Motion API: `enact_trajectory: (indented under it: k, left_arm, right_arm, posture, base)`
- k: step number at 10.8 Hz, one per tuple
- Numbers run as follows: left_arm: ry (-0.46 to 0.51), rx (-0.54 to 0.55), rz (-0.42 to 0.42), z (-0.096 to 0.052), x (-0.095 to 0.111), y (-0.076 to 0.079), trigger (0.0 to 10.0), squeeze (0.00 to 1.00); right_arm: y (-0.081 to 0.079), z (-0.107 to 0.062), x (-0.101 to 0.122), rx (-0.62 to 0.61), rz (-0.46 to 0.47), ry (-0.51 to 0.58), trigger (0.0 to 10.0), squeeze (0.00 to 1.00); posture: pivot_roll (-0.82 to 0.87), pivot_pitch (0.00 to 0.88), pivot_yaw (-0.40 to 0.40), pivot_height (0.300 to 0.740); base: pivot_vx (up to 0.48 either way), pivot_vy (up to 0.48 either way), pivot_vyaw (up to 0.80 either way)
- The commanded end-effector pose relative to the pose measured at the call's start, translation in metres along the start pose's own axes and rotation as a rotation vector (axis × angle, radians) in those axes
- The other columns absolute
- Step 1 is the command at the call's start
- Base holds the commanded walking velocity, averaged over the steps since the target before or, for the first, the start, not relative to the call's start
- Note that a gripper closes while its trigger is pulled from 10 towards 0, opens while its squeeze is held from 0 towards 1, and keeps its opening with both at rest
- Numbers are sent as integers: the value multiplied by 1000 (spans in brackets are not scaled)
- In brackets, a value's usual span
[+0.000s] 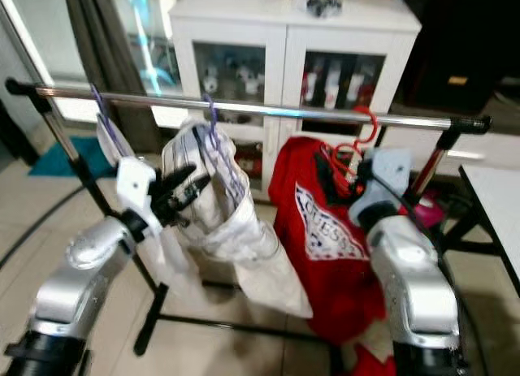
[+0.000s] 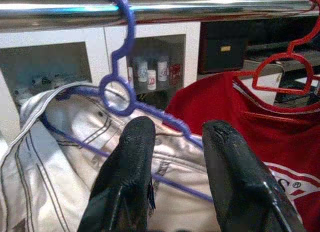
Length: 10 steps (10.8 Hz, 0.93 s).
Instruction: Hang hanger
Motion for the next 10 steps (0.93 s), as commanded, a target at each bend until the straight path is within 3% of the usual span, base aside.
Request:
enact_trajectory:
  k: [1, 6, 8, 10]
  left_arm:
    - [23, -57, -8, -2, 5, 3, 10000, 0]
    - [17, -313, -29, -3, 8, 21, 10000, 0]
    - [11, -463, -37, -4, 11, 28, 10000, 0]
    - [1, -533, -38, -5, 12, 30, 10000, 0]
  right_arm:
    - [-1, -7, 2, 92, -10, -42, 10000, 1000]
    - [35, -28, 16, 184, -71, -124, 10000, 1000]
    - [51, -22, 17, 187, -103, -183, 10000, 1000]
    - [61, -15, 13, 192, -85, -230, 10000, 1000]
  posture:
    - [-131, 0, 27, 740]
    - [-140, 0, 27, 740]
    - [-149, 0, 38, 740]
    - [-153, 0, 51, 740]
  base:
    - [0, 0, 0]
    - [0, 0, 0]
    - [0, 0, 0]
    - [0, 0, 0]
Point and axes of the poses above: a point about 5 cm out from each wrist's last joint towards the gripper, its own z axis pointing out of the wrist towards the gripper, its own x axis along the axis of the wrist's last joint, y = z × x, the point moved 4 cm from there along z, pointing out of the wrist towards the gripper, and after that the axes turned 11 degrees about z, right-handed, at the moved point
